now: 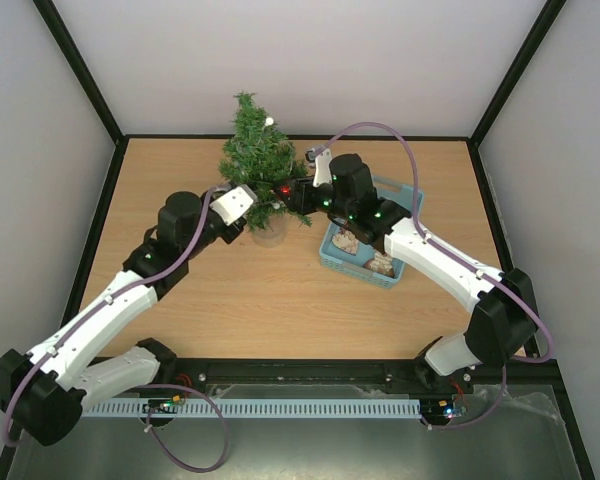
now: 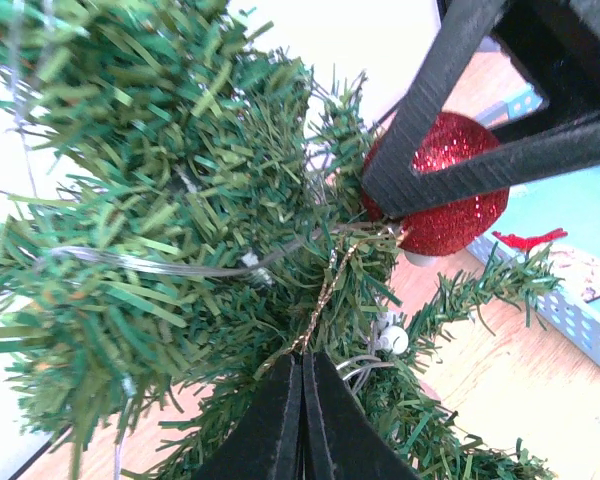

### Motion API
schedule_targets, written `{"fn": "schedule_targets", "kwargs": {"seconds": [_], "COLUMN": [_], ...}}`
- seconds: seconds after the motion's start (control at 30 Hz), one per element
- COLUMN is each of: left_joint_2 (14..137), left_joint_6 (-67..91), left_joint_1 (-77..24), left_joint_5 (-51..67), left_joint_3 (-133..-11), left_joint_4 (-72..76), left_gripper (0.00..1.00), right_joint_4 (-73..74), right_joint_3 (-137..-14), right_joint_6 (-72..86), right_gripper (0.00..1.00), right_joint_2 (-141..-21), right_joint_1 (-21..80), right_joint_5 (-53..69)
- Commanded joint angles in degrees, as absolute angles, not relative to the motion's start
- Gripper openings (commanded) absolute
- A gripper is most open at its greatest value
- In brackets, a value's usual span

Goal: Decorate the small christmas tree
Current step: Hang the decoration item on the Christmas tree.

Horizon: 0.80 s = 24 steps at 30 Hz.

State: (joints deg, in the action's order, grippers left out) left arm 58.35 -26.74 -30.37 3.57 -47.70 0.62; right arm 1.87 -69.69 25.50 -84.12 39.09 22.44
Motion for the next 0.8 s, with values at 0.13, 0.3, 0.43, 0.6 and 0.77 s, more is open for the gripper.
{"fn": "schedule_targets", "kwargs": {"seconds": [0.13, 0.3, 0.43, 0.6, 0.77], "left_joint_2": [52.5, 51.9, 51.6, 52.9, 54.0], "left_joint_6": [-24.7, -30.3, -35.5, -38.5, -40.7], "left_joint_1": [-30.5, -30.6, -30.5, -30.5, -30.5], "left_joint_5": [4.0, 3.8, 5.6, 7.5, 8.7], "left_joint_3": [-44.7, -43.5, -41.0, -41.0, -40.2], "left_joint_4": [5.0, 9.3, 14.2, 13.8, 14.7], "left_gripper": [0.02, 0.02, 0.02, 0.02, 0.02], "right_joint_4": [-1.7, -1.6, -2.2, -2.2, -2.1], "right_joint_3": [-68.5, -68.5, -68.2, -68.5, -68.3], "right_joint_6": [27.2, 27.7, 28.3, 28.5, 28.4], "right_gripper": [0.51, 0.50, 0.50, 0.50, 0.50], "right_joint_2": [-80.0, -78.6, -78.7, -79.2, -79.6], "right_joint_1": [39.3, 39.4, 39.4, 39.5, 39.5], "right_joint_5": [23.9, 23.1, 23.2, 22.9, 23.0]}}
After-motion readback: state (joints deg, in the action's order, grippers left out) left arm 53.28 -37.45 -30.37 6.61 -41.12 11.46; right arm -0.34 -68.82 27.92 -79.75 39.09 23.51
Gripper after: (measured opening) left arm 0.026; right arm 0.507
